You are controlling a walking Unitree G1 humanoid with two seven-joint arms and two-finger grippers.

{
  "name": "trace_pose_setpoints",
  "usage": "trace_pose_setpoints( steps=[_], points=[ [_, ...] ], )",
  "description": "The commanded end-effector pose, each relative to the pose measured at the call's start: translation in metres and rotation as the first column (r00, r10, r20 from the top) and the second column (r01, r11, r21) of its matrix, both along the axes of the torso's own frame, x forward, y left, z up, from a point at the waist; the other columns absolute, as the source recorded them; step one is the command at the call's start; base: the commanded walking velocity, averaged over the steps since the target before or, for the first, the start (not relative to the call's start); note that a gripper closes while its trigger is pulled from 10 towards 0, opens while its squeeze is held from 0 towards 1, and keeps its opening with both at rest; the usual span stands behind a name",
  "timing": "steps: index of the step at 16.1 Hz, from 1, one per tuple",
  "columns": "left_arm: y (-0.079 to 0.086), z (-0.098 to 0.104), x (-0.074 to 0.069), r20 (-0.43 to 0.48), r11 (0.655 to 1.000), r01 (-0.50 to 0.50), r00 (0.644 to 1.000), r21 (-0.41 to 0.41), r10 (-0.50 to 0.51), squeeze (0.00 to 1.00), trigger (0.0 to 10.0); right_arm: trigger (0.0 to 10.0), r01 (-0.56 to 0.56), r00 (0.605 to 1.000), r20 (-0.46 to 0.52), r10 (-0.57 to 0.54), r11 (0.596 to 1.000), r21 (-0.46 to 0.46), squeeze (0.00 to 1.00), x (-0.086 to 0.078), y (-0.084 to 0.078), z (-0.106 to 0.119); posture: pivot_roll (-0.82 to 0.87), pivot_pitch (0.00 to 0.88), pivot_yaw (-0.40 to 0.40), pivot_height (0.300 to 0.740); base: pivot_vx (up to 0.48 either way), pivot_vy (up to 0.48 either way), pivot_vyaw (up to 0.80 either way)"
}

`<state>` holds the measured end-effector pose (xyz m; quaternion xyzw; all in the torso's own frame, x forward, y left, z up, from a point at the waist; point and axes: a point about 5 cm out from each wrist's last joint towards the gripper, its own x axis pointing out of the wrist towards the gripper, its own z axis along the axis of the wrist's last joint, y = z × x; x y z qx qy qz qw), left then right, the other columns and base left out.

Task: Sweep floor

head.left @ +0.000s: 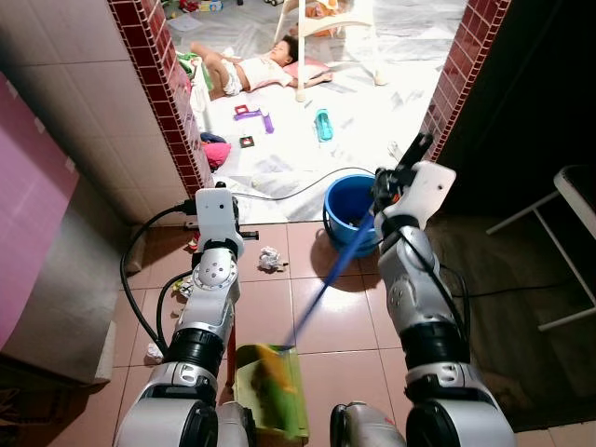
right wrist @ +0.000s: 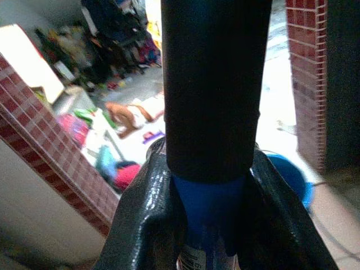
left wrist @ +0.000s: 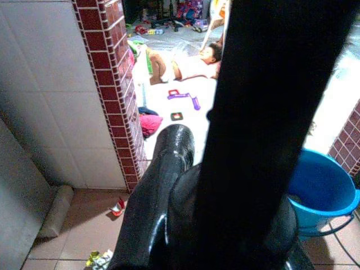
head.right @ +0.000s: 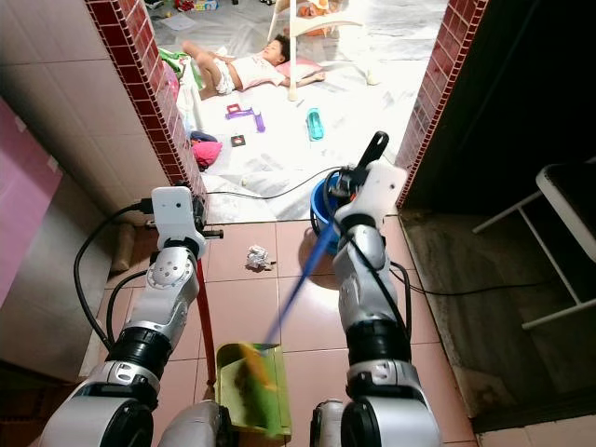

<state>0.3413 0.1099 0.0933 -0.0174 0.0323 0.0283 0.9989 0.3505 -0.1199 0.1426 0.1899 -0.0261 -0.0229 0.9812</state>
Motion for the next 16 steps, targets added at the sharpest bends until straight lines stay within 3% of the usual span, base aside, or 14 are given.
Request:
trace_pose_setpoints(
  steps=[1, 5, 8, 10, 11, 13, 16],
  points=[
    [-0.015, -0.013, -0.005, -0.081, 0.991, 0.005, 0.997, -0.136, -0.016, 0.0, 10.0, 10.0, -0.002, 0.998, 0.07, -0.002, 0.999, 0.054, 0.0, 0.004, 0.002, 0.017, -0.12, 0.082, 0.033, 0.74, 0.0, 0.0, 0.0],
    [-0.013, -0.009, -0.001, -0.063, 0.988, -0.002, 0.998, -0.154, -0.008, 0.0, 10.0, 10.0, -0.017, 0.995, 0.101, 0.012, 0.999, 0.048, 0.0, 0.008, -0.003, 0.024, -0.12, 0.073, 0.033, 0.74, 0.0, 0.0, 0.0],
    [-0.007, 0.009, 0.009, 0.034, 0.968, 0.054, 0.998, -0.244, -0.047, 0.0, 10.0, 10.0, -0.033, 0.975, 0.218, 0.049, 0.997, -0.074, 0.0, 0.013, -0.011, 0.047, -0.12, 0.066, 0.032, 0.74, 0.0, 0.0, 0.0],
    [-0.002, 0.016, 0.012, 0.066, 0.973, 0.062, 0.997, -0.222, -0.049, 0.0, 10.0, 10.0, -0.007, 0.966, 0.256, 0.043, 0.99, -0.14, 0.0, 0.014, -0.018, 0.058, -0.11, 0.058, 0.03, 0.74, 0.0, 0.0, 0.0],
    [0.002, 0.022, 0.014, 0.092, 0.983, 0.059, 0.995, -0.173, -0.043, 0.0, 10.0, 10.0, 0.07, 0.948, 0.319, 0.01, 0.968, -0.24, 0.0, 0.013, -0.028, 0.073, -0.11, 0.058, 0.03, 0.74, 0.0, 0.0, 0.0],
    [0.007, 0.027, 0.016, 0.117, 0.987, 0.065, 0.992, -0.15, -0.047, 0.0, 10.0, 10.0, 0.12, 0.933, 0.361, -0.001, 0.943, -0.31, 0.0, 0.013, -0.038, 0.084, -0.12, 0.055, 0.032, 0.74, 0.0, 0.0, 0.0],
    [0.014, 0.032, 0.018, 0.144, 0.986, 0.081, 0.988, -0.146, -0.06, 0.0, 10.0, 10.0, 0.139, 0.939, 0.345, -0.007, 0.923, -0.359, 0.0, 0.01, -0.059, 0.072, -0.11, 0.043, 0.033, 0.74, 0.0, 0.0, 0.0]
  ],
)
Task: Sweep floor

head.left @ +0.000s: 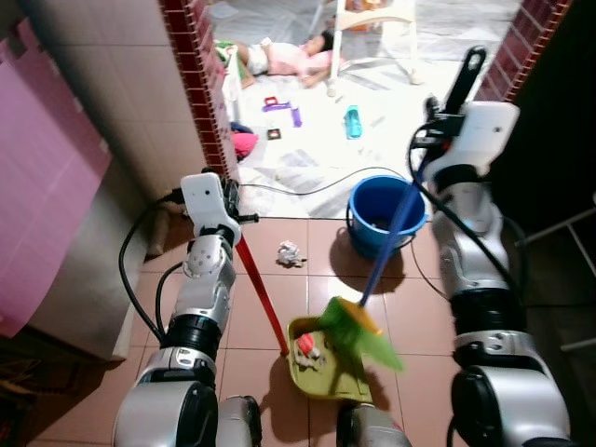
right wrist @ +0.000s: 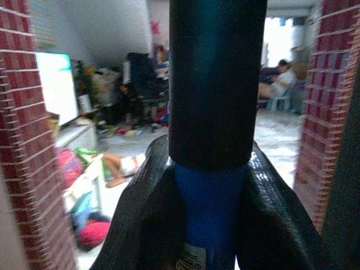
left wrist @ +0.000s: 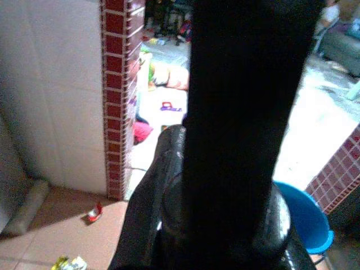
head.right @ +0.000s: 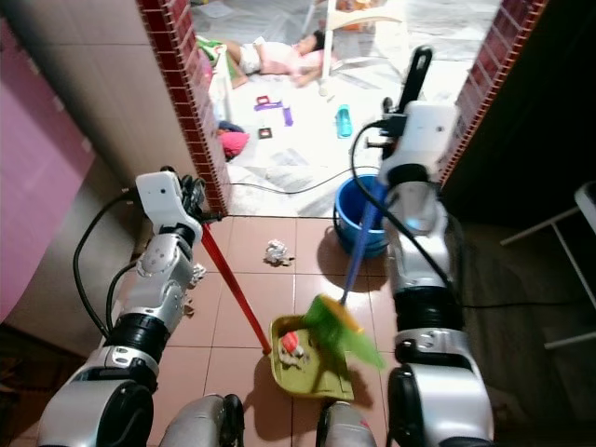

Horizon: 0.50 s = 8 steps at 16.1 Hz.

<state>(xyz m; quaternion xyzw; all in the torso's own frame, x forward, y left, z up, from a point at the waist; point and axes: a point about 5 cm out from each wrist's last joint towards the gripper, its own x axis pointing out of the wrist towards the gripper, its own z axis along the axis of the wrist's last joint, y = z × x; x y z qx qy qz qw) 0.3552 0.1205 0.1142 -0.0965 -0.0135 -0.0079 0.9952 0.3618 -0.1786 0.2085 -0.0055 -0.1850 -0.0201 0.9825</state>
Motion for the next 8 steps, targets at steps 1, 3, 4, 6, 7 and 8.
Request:
trace_pose_setpoints(
  steps=[1, 3, 4, 6, 7, 8],
  points=[
    [0.007, 0.01, 0.004, 0.051, 0.999, -0.002, 0.999, 0.039, 0.0, 0.0, 10.0, 10.0, 0.023, 0.999, 0.029, -0.022, 0.999, -0.03, 0.0, -0.005, -0.004, -0.001, -0.12, 0.03, 0.036, 0.74, 0.0, 0.0, 0.0],
    [0.012, 0.01, 0.002, 0.069, 0.997, -0.009, 0.998, 0.078, 0.004, 0.0, 10.0, 10.0, 0.026, 1.0, 0.02, -0.024, 0.995, -0.095, 0.0, -0.012, -0.007, -0.009, -0.12, 0.015, 0.039, 0.74, 0.0, 0.0, 0.0],
    [0.014, 0.011, 0.0, 0.083, 0.995, -0.013, 0.997, 0.094, 0.005, 0.0, 10.0, 10.0, 0.044, 0.999, 0.017, -0.043, 0.991, -0.13, 0.0, -0.015, -0.008, -0.014, -0.12, 0.008, 0.04, 0.74, 0.0, 0.0, 0.0],
    [0.016, 0.019, -0.004, 0.145, 0.987, -0.016, 0.989, 0.157, -0.007, 0.0, 10.0, 10.0, 0.125, 0.99, -0.04, -0.132, 0.981, -0.152, 0.0, -0.024, -0.019, -0.039, -0.12, 0.0, 0.043, 0.74, 0.0, 0.0, 0.0],
    [0.017, 0.023, -0.006, 0.167, 0.986, -0.02, 0.986, 0.164, -0.008, 0.0, 10.0, 10.0, 0.151, 0.984, -0.076, -0.16, 0.982, -0.113, 0.0, -0.031, -0.021, -0.054, -0.11, 0.0, 0.046, 0.74, 0.0, 0.0, 0.0],
    [0.017, 0.024, -0.007, 0.18, 0.985, -0.021, 0.984, 0.17, -0.01, 0.0, 10.0, 10.0, 0.159, 0.981, -0.097, -0.169, 0.982, -0.101, 0.0, -0.034, -0.02, -0.061, -0.12, 0.0, 0.051, 0.74, 0.0, 0.0, 0.0]
  ],
)
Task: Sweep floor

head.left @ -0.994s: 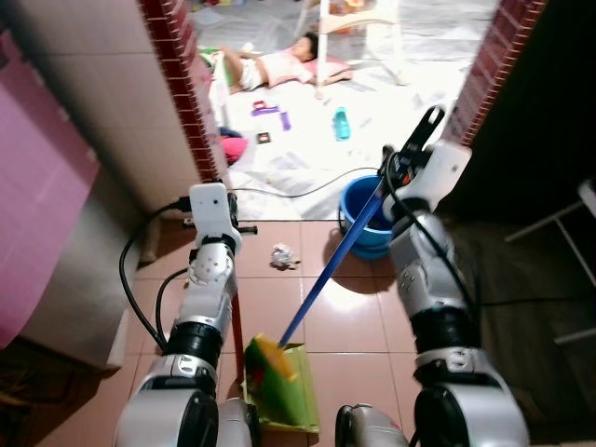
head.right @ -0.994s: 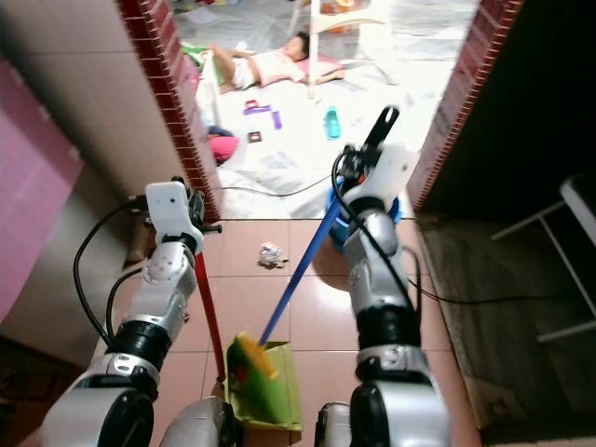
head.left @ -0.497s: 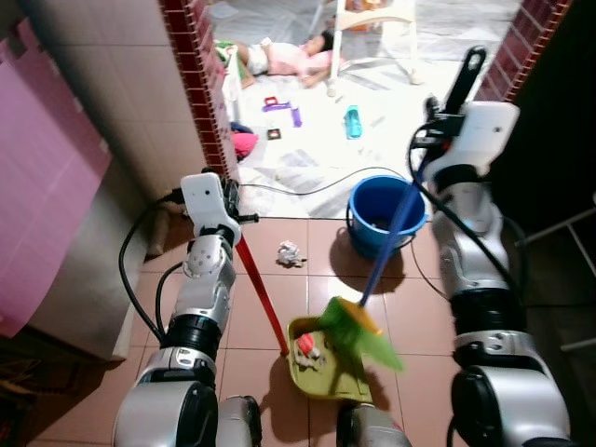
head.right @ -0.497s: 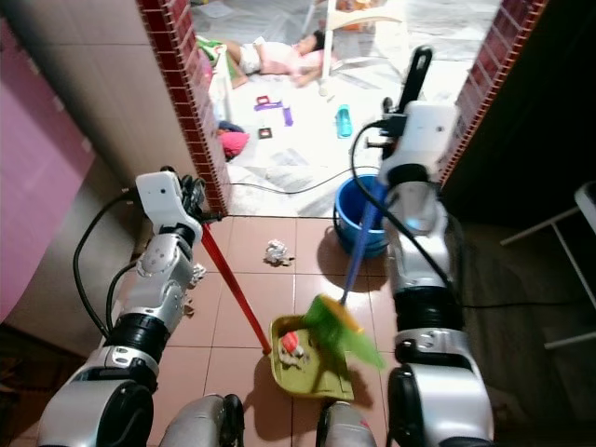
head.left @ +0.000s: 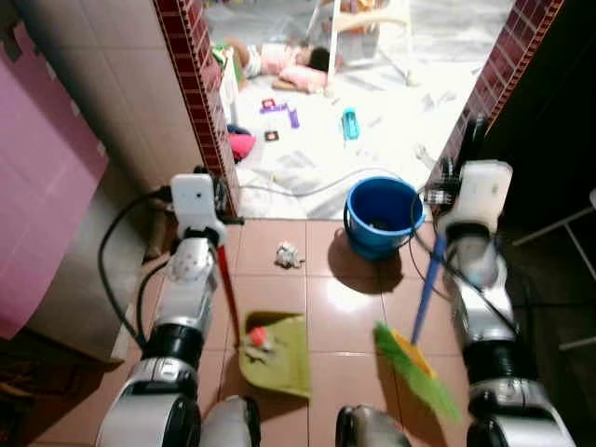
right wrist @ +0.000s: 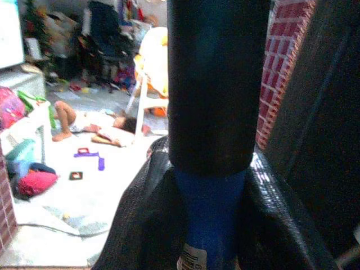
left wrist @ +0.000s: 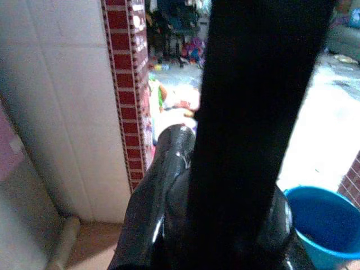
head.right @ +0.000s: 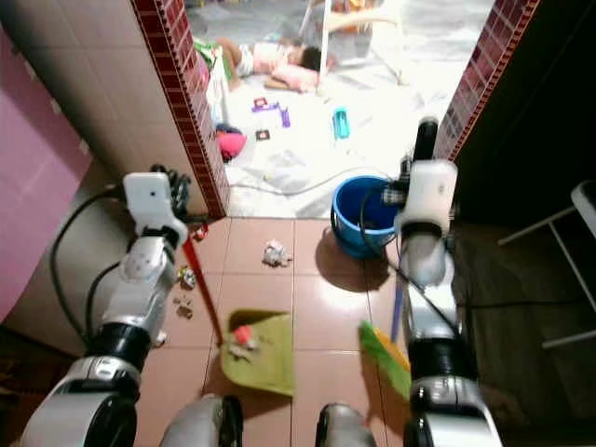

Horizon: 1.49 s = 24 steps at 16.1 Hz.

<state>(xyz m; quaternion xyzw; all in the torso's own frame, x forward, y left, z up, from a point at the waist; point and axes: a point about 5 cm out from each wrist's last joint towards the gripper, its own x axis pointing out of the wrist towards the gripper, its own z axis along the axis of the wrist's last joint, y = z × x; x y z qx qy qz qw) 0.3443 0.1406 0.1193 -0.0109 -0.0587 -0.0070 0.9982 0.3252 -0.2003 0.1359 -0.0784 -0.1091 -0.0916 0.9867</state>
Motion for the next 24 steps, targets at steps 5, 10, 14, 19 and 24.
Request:
trace_pose_setpoints(
  steps=[5, 10, 14, 19, 24],
  points=[
    [-0.001, 0.042, 0.0, 0.172, 1.0, -0.001, 0.985, 0.01, 0.0, 0.0, 10.0, 10.0, -0.003, 0.999, -0.045, 0.007, 0.997, 0.074, 0.0, -0.014, 0.014, -0.02, -0.1, 0.0, 0.054, 0.74, 0.0, 0.0, -0.16],
    [0.012, 0.066, 0.001, 0.232, 0.996, -0.064, 0.97, -0.059, 0.076, 0.0, 10.0, 10.0, -0.028, 0.991, -0.127, 0.035, 0.998, 0.055, 0.0, -0.023, 0.014, -0.043, -0.11, 0.0, 0.051, 0.74, 0.0, 0.0, -0.46],
    [0.022, 0.066, -0.003, 0.231, 0.991, -0.125, 0.964, -0.057, 0.135, 0.0, 10.0, 10.0, -0.036, 0.989, -0.142, 0.043, 0.998, 0.052, 0.0, -0.025, 0.018, -0.047, -0.1, 0.0, 0.032, 0.74, 0.0, 0.0, 0.0],
    [0.026, 0.088, -0.012, 0.286, 0.979, -0.192, 0.937, -0.064, 0.202, 0.0, 10.0, 10.0, -0.034, 0.991, -0.128, 0.039, 0.999, 0.043, 0.0, -0.023, 0.014, -0.042, -0.1, 0.0, 0.013, 0.74, 0.0, 0.0, 0.0],
    [0.041, 0.154, -0.007, 0.442, 0.96, -0.256, 0.852, -0.118, 0.281, 0.0, 10.0, 10.0, -0.047, 0.989, -0.138, 0.053, 0.998, 0.049, 0.0, -0.022, 0.017, -0.043, -0.1, 0.0, 0.011, 0.74, 0.0, 0.0, -0.29]
  ],
)
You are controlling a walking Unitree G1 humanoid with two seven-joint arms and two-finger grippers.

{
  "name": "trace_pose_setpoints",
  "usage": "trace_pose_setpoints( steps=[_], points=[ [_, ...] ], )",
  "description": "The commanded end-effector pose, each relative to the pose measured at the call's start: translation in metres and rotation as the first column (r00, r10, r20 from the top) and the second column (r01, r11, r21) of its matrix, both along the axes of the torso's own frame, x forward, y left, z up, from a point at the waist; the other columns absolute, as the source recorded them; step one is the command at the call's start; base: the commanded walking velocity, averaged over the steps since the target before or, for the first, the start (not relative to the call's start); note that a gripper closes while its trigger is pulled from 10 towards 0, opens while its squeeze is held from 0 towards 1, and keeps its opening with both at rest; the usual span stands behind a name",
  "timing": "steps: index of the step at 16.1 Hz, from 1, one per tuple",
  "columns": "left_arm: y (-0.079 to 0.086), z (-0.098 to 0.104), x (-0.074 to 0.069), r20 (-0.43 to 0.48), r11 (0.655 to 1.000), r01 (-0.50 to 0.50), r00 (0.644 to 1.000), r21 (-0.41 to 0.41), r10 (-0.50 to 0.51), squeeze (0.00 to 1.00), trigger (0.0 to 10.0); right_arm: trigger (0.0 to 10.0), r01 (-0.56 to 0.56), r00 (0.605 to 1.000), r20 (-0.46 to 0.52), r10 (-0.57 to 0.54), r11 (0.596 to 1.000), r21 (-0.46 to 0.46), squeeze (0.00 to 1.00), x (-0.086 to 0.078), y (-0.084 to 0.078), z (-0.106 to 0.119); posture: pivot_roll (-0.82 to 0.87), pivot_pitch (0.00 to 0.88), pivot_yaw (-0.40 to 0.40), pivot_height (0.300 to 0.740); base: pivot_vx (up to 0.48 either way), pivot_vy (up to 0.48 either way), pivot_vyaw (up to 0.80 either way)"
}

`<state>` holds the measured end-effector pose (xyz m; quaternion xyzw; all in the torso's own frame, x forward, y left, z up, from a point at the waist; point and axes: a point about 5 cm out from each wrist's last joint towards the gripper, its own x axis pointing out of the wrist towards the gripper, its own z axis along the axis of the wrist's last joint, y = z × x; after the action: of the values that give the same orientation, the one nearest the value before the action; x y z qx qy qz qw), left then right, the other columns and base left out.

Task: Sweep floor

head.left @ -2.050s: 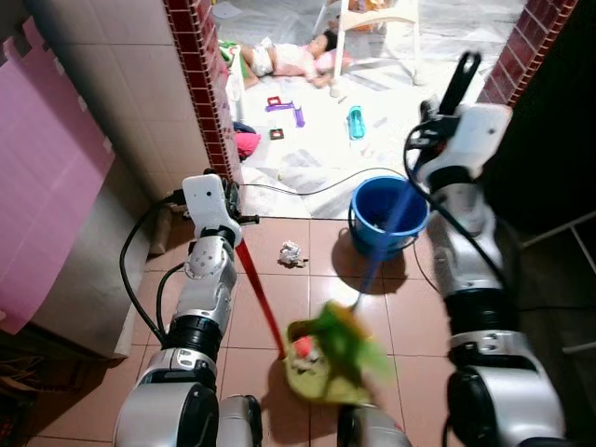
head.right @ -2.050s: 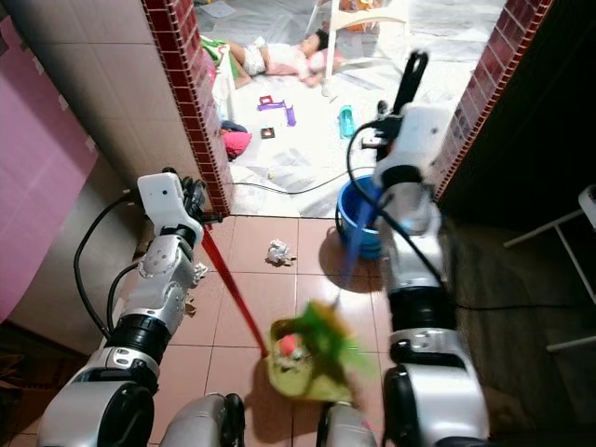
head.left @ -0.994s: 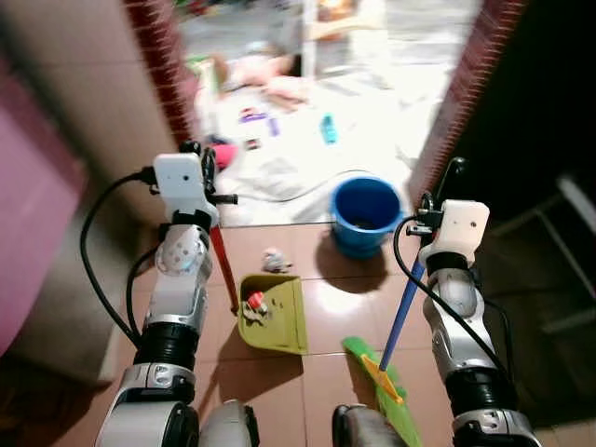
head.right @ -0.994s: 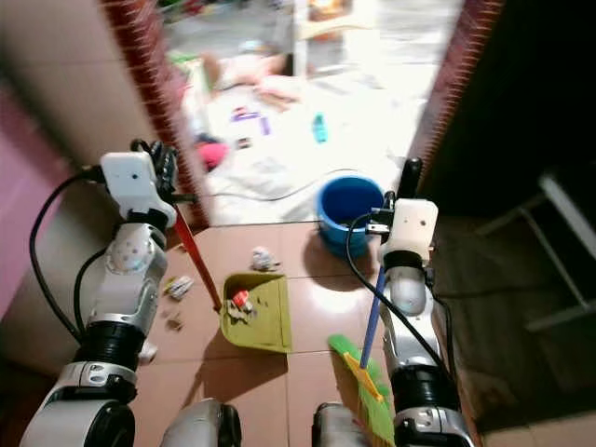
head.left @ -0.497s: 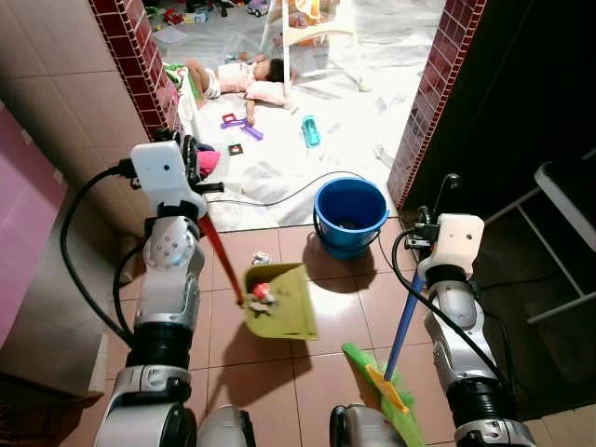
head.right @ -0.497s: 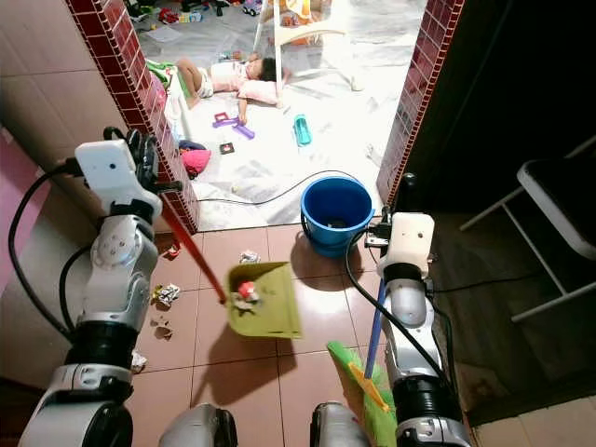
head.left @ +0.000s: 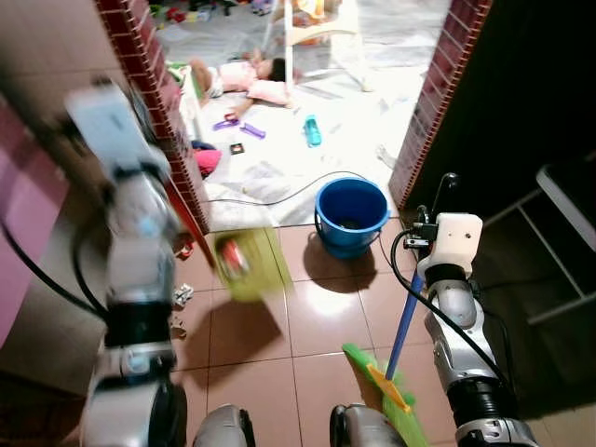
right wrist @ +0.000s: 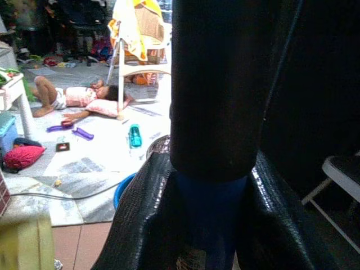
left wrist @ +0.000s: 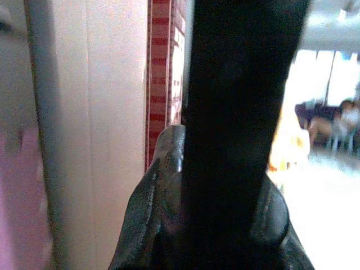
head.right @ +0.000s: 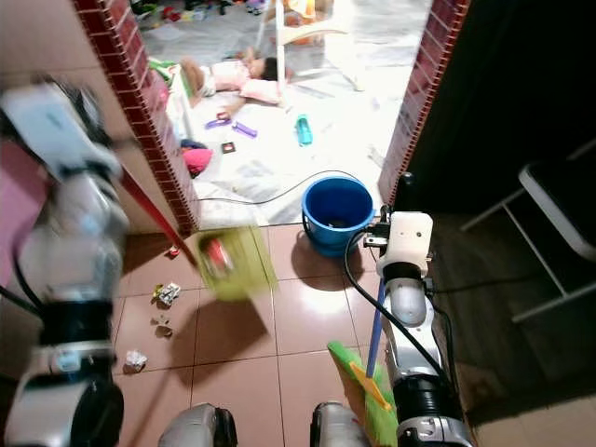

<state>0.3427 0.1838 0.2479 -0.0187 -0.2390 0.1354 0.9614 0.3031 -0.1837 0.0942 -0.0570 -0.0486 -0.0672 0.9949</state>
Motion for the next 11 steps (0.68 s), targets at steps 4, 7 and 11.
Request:
trace_pose_setpoints(
  steps=[4, 7, 11],
  points=[
    [-0.008, 0.037, -0.002, 0.131, 1.0, 0.03, 0.991, 0.001, -0.03, 0.0, 10.0, 10.0, -0.01, 1.0, -0.012, 0.01, 1.0, -0.004, 0.0, 0.001, 0.003, -0.001, -0.11, 0.0, 0.02, 0.74, 0.164, 0.0, -0.58],
    [-0.013, 0.037, -0.002, 0.127, 0.999, 0.052, 0.991, -0.011, -0.05, 0.0, 10.0, 10.0, -0.009, 1.0, -0.015, 0.009, 1.0, -0.003, 0.0, -0.001, 0.003, -0.002, -0.11, 0.0, 0.024, 0.74, 0.398, 0.0, 0.0],
    [-0.015, 0.046, -0.003, 0.149, 0.998, 0.053, 0.988, -0.013, -0.051, 0.0, 10.0, 10.0, -0.015, 1.0, -0.017, 0.015, 1.0, 0.0, 0.0, -0.002, 0.003, -0.002, -0.11, 0.0, 0.021, 0.74, 0.404, 0.0, -0.52]
  ],
)
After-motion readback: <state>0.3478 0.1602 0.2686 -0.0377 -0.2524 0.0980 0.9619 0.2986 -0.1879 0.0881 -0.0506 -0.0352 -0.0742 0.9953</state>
